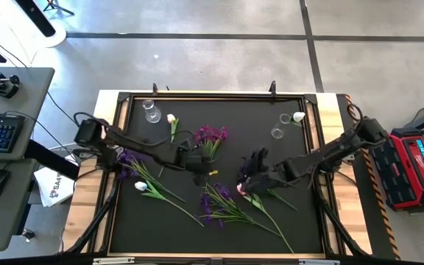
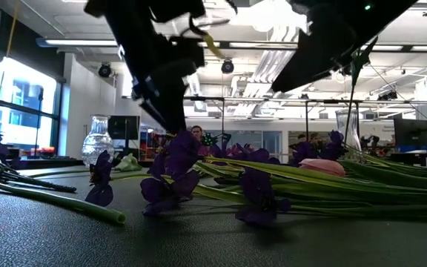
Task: Sort flowers into vase by color
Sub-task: Put the pink flowers into the left transparent vase
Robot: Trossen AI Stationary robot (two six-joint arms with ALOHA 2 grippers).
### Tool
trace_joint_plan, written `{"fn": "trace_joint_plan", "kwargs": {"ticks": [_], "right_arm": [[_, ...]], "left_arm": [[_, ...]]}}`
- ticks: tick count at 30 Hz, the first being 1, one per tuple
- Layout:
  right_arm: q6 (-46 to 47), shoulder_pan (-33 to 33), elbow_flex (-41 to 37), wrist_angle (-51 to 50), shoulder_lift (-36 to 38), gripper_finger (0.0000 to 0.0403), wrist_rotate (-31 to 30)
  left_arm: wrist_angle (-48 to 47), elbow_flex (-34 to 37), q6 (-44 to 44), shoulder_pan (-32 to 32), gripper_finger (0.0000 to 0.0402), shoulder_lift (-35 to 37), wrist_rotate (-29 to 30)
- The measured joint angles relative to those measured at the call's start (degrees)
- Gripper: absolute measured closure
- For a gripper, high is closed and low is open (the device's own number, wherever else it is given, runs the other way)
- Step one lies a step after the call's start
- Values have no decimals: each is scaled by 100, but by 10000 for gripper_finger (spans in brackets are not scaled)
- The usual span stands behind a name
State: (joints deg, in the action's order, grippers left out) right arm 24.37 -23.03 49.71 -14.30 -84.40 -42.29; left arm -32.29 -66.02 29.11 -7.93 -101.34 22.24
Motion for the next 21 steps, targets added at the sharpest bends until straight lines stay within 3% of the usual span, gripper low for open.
{"fn": "trace_joint_plan", "kwargs": {"ticks": [4, 8, 21], "right_arm": [[285, -305, 0, -66, 0, 144, -653], [370, -474, 0, -79, 2, 144, -852], [407, -513, 2, -92, 2, 144, -856]], "left_arm": [[157, 0, 478, 241, 195, -291, -378], [581, 0, 789, 517, 164, -584, -1029], [715, -13, 969, 739, 174, -921, -1288]]}}
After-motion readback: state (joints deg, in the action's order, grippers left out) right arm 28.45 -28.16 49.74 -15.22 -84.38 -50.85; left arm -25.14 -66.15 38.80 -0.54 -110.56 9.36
